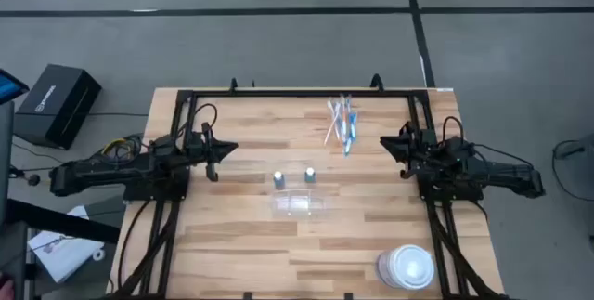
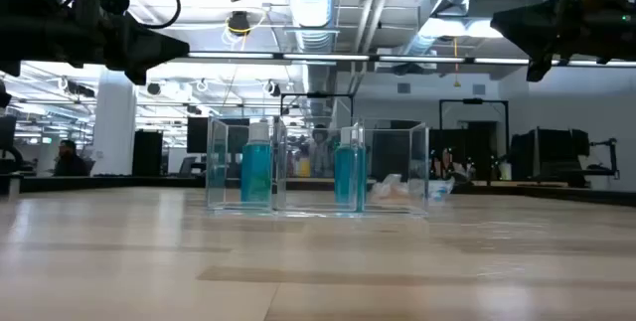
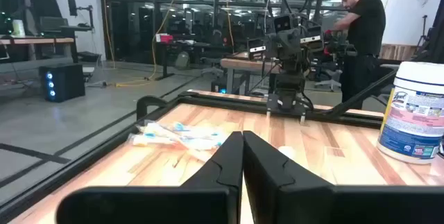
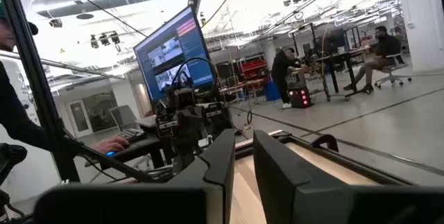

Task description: Pick & Place toothbrushing station

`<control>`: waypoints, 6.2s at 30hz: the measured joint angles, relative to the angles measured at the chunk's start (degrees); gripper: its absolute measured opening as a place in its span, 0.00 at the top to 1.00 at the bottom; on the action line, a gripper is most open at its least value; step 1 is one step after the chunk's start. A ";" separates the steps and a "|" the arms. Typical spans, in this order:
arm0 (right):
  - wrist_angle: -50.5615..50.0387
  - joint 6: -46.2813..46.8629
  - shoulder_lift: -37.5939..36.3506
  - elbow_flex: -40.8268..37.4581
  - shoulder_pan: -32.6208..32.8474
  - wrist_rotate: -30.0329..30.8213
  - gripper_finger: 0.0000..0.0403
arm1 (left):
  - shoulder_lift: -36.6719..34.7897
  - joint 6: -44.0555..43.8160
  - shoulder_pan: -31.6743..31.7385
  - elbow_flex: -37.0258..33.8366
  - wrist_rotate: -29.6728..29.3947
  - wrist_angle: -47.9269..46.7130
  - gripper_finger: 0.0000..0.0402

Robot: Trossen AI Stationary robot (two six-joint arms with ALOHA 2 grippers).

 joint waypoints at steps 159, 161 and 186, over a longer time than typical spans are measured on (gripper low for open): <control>-37.01 -3.96 32.27 56.14 -0.15 28.96 0.88 | 54.77 -1.11 -2.39 54.13 5.75 -44.91 0.99; -38.83 -3.93 31.94 57.82 -0.15 28.94 0.88 | 58.01 2.52 -3.22 58.47 5.72 -49.23 0.99; -47.23 -3.70 29.86 61.20 -0.15 28.51 0.88 | 73.05 -14.64 -4.28 71.12 16.27 -67.87 0.70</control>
